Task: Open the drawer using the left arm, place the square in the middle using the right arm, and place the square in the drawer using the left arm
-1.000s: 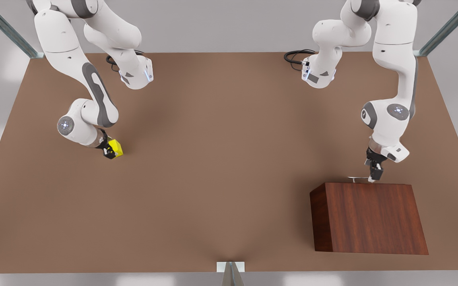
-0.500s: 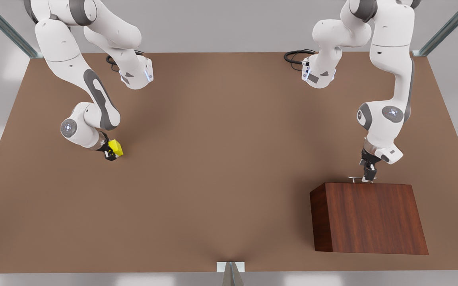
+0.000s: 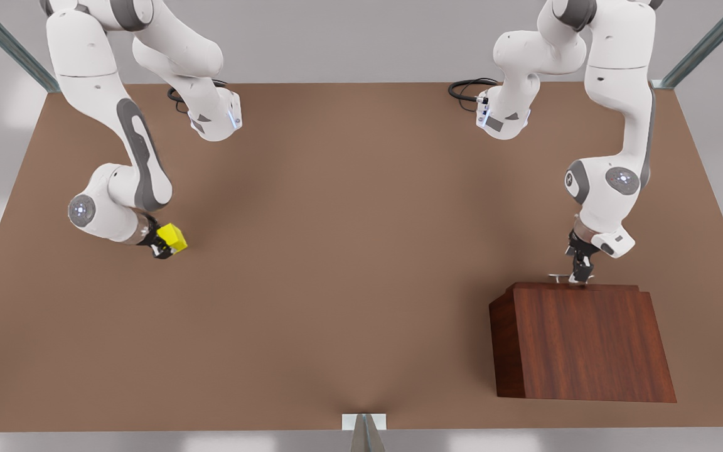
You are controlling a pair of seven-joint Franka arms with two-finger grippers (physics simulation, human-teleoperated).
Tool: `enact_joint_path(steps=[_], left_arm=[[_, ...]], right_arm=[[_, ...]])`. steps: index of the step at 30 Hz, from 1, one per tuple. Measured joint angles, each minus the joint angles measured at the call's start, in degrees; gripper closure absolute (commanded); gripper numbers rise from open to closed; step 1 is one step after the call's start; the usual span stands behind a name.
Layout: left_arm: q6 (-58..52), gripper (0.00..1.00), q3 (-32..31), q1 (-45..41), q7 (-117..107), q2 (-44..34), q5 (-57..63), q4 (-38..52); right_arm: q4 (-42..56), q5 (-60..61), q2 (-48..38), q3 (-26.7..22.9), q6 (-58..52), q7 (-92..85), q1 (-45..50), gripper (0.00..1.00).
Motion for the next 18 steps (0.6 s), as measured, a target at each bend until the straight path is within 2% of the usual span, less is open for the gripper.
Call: enact_joint_path(steps=[4,6,11,14,18], left_arm=[[-2.5,0.00,0.1,0.1,0.1,-0.7,0.0,-0.1],[-3.6,0.00,0.1,0.1,0.1,-1.0,0.0,-0.1],[-7.2,0.00,0.3,0.5,0.3,-2.5,0.1,0.0],[-8.6,0.00,0.4,0.6,0.3,-2.9,0.2,-0.1],[-11.2,0.00,0.6,0.6,0.3,-4.2,0.4,0.0]], right_arm=[[8.4,0.2,1.5,0.0,-5.0,5.0,8.8,0.30],[16.6,0.2,4.2,0.0,-11.8,14.9,16.7,0.30],[37.2,0.6,14.9,0.1,-18.9,24.7,31.2,0.30],[40.2,0.7,18.3,0.1,-17.8,27.7,41.6,0.30],[42.8,0.8,23.3,0.2,-13.1,33.7,47.0,0.30]])
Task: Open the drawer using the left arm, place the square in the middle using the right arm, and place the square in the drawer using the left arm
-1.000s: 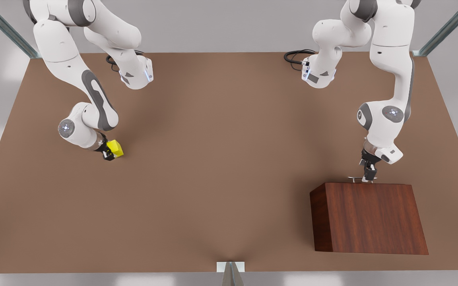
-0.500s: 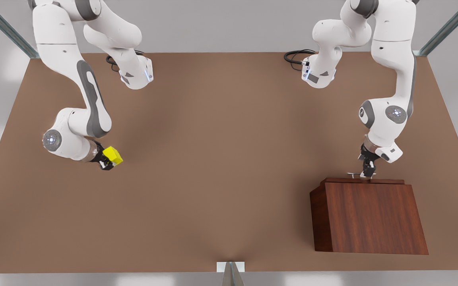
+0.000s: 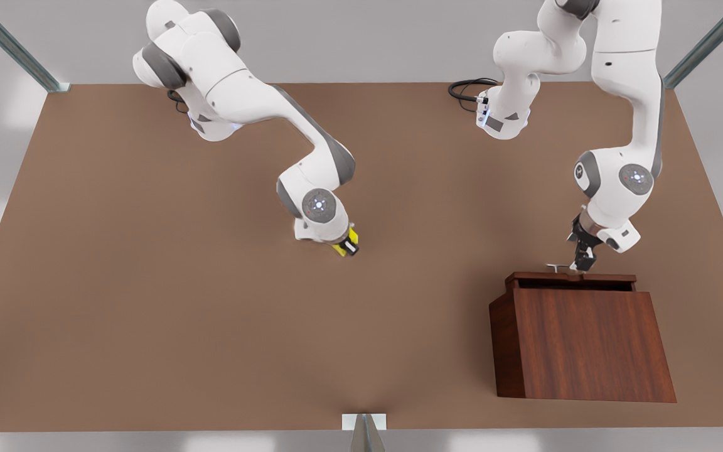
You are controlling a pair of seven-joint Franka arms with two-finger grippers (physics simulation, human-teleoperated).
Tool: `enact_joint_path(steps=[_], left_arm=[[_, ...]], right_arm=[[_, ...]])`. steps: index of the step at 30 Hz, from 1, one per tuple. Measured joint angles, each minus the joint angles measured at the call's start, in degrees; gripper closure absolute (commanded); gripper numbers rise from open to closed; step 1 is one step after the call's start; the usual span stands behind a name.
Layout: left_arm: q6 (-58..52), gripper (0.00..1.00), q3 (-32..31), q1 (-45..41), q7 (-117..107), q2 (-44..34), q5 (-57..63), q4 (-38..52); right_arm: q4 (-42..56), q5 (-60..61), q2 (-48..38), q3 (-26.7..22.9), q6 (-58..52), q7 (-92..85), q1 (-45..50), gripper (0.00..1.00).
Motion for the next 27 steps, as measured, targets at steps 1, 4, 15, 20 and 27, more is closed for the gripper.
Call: enact_joint_path(steps=[1,4,15,20,27], left_arm=[[-0.1,0.00,0.0,0.2,0.1,-0.1,0.1,0.0],[-0.2,0.00,0.0,0.1,0.0,0.1,0.2,-0.1],[-4.0,0.00,0.0,0.1,-0.1,-1.1,0.3,-0.3],[-6.3,0.00,0.0,0.1,-0.2,-1.9,0.3,-0.6],[-7.7,0.00,-0.1,0.1,-0.4,-2.3,0.3,-0.6]], right_arm=[[1.7,0.0,2.2,0.3,0.5,0.1,0.0,0.30],[13.8,-0.1,10.4,1.2,1.1,1.7,1.2,0.30],[15.1,-1.9,15.6,1.5,5.0,17.2,6.8,0.30],[15.1,-2.4,17.3,1.5,5.8,22.3,7.0,0.30],[15.0,-0.5,17.6,1.7,7.4,28.4,7.9,0.29]])
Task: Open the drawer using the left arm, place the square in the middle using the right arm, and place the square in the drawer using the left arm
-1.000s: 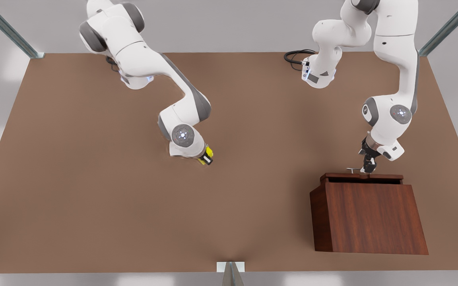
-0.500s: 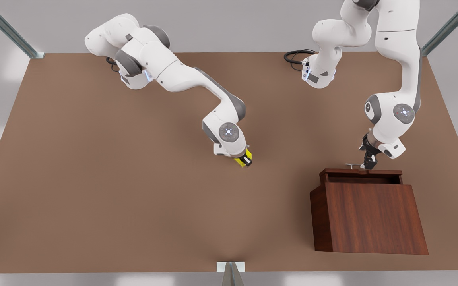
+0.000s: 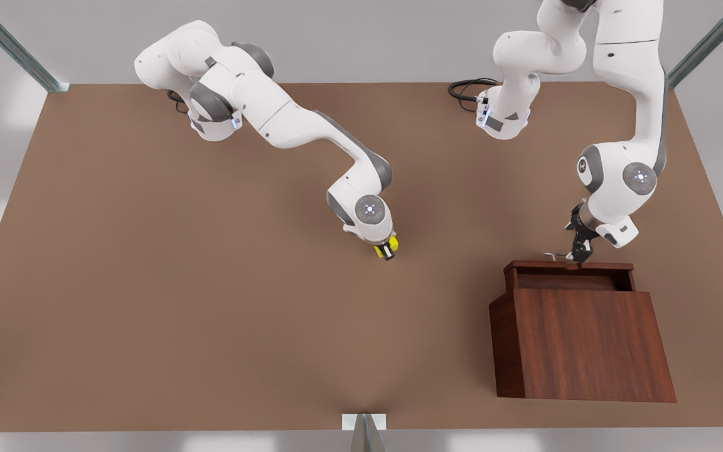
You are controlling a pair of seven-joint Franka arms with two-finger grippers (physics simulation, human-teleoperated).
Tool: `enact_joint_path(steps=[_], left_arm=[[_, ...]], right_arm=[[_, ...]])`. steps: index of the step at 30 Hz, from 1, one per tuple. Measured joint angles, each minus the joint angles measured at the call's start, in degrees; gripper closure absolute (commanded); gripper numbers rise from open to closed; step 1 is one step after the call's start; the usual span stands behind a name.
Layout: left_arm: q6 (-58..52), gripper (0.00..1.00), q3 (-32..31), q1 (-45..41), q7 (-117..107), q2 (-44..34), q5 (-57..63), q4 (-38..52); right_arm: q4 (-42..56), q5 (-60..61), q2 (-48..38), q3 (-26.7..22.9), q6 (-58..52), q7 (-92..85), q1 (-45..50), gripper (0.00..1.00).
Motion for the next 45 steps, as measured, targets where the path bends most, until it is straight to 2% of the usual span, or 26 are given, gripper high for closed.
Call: enact_joint_path(steps=[2,3,5,6,7,8,17,18,20,22,24,26,29,31,32,34,37,40,43,45], left_arm=[[-1.1,0.00,0.0,0.0,0.0,-0.1,0.0,0.0],[-1.3,0.00,0.0,0.0,0.0,-0.3,0.0,0.0],[-2.2,0.00,0.0,0.1,0.0,-0.4,0.0,0.0],[-2.9,0.00,0.0,0.0,-0.1,-0.8,0.0,0.0],[-3.4,0.00,0.0,0.0,-0.2,-1.0,0.0,0.0],[-3.4,0.00,-0.1,0.0,-0.4,-1.0,0.0,0.0],[-5.6,0.00,-0.1,0.0,-0.5,-1.5,0.0,-0.3],[-5.8,0.00,-0.1,0.0,-0.5,-1.5,0.0,-0.3],[-6.5,0.00,-0.1,-0.2,-1.1,-1.7,0.0,-0.3],[-6.8,0.00,-0.1,-0.5,-1.4,-2.0,0.0,-0.4],[-7.2,0.00,-0.1,-0.7,-1.5,-2.3,0.0,-0.4],[-7.4,0.00,-0.1,-0.7,-1.8,-2.4,0.0,-0.4],[-8.4,0.00,-0.1,-0.7,-1.9,-2.9,0.0,-0.4],[-8.4,0.00,-0.1,-0.6,-1.9,-2.9,0.0,-0.4],[-8.5,0.00,-0.1,-0.6,-2.1,-2.9,0.0,-0.4],[-8.9,0.00,-0.1,-0.6,-2.3,-2.8,0.0,-0.4],[-9.8,0.00,-0.2,-0.6,-2.7,-3.0,0.0,-0.4],[-11.4,0.00,-0.4,-0.5,-3.3,-3.8,0.0,-0.4],[-12.1,0.00,-0.6,-0.2,-4.5,-4.3,0.0,-0.4],[-14.1,0.00,-0.6,-0.2,-4.8,-5.1,-0.2,0.4]], right_arm=[[-0.9,0.0,0.4,0.0,2.1,-0.1,0.3,0.28],[-2.7,0.1,0.5,0.7,6.5,0.2,0.5,0.28],[-2.9,0.1,0.7,1.0,7.1,0.2,0.4,0.28],[-2.8,0.1,1.1,1.0,7.1,0.2,0.5,0.25],[-2.8,0.1,1.3,1.0,7.1,0.2,0.5,0.09],[-2.8,0.1,1.2,1.0,7.0,0.3,0.5,0.00],[-2.3,-0.1,-1.0,0.9,4.8,-4.7,-0.4,0.00],[-2.6,-0.7,-4.0,0.6,1.9,-8.9,-1.8,0.00],[-2.7,-3.2,-10.2,-1.3,-8.5,-28.4,-6.1,0.00],[-3.3,-4.9,-16.6,-1.3,-18.7,-54.2,-15.8,0.00],[-4.7,-4.8,-19.8,-1.3,-23.2,-71.4,-21.7,0.00],[-6.7,-4.8,-21.8,-1.2,-23.3,-81.9,-27.1,0.00],[-6.9,-5.0,-23.2,-1.3,-23.4,-86.9,-31.1,0.00],[-12.2,-6.6,-30.3,-1.4,-23.5,-93.7,-37.9,0.00],[-13.6,-11.1,-32.9,-1.5,-24.7,-94.1,-38.5,0.00],[-11.2,-11.9,-36.3,-2.2,-30.4,-100.5,-41.8,0.00],[-6.1,-12.0,-36.0,-3.2,-37.9,-118.7,-45.3,0.00],[-4.4,-13.0,-35.8,-4.1,-39.6,-116.6,-45.4,0.00],[-4.7,-12.4,-36.3,-3.9,-40.1,-103.2,-45.4,0.00],[-4.6,-12.4,-36.3,-3.8,-40.1,-101.4,-45.2,0.00]])
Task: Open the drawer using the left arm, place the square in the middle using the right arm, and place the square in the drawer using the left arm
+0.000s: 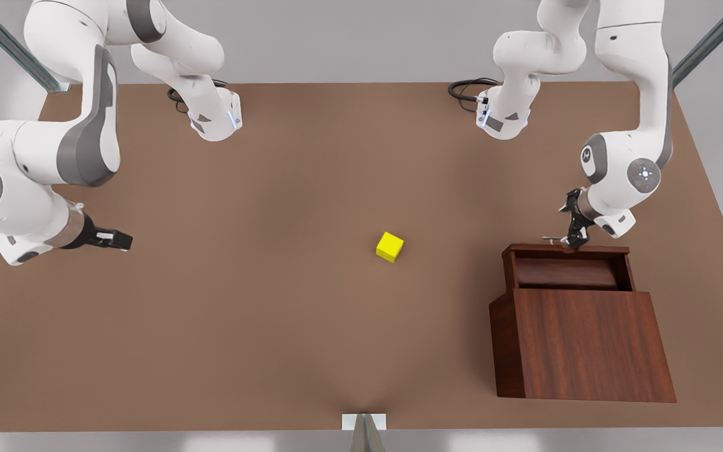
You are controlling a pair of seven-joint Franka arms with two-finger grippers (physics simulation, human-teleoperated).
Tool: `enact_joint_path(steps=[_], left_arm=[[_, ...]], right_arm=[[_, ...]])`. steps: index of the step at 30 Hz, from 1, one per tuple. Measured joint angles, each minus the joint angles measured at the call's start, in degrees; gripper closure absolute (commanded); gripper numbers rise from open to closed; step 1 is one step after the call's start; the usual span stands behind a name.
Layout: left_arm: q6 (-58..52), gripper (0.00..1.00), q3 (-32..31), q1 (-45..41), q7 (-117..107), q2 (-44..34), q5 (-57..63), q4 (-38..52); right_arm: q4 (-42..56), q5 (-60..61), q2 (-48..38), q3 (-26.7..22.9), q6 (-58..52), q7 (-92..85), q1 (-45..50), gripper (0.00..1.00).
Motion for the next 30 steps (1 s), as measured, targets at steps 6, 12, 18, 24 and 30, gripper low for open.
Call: enact_joint_path(steps=[6,12,18,24,30], left_arm=[[-33.0,0.00,-13.4,9.0,1.5,2.1,-0.7,32.9],[-37.4,0.00,-26.4,-5.7,70.8,16.9,-0.7,51.2],[-27.6,0.00,-26.0,-14.9,77.1,28.0,0.2,52.9],[-22.3,0.00,-25.9,-20.0,64.2,32.3,2.1,51.5],[-15.3,0.00,-25.8,-21.6,62.7,32.2,4.8,43.6]], right_arm=[[0.2,1.7,0.1,-0.1,0.0,-0.2,-0.3,0.00],[0.2,1.8,0.2,-0.2,0.0,-0.7,-0.4,0.00],[0.2,2.2,0.3,-0.3,0.0,-0.8,-0.5,0.00],[0.2,2.2,0.3,-0.4,0.0,-0.8,-0.6,0.00],[0.2,2.5,0.3,-0.4,0.0,-0.9,-0.6,0.00]])
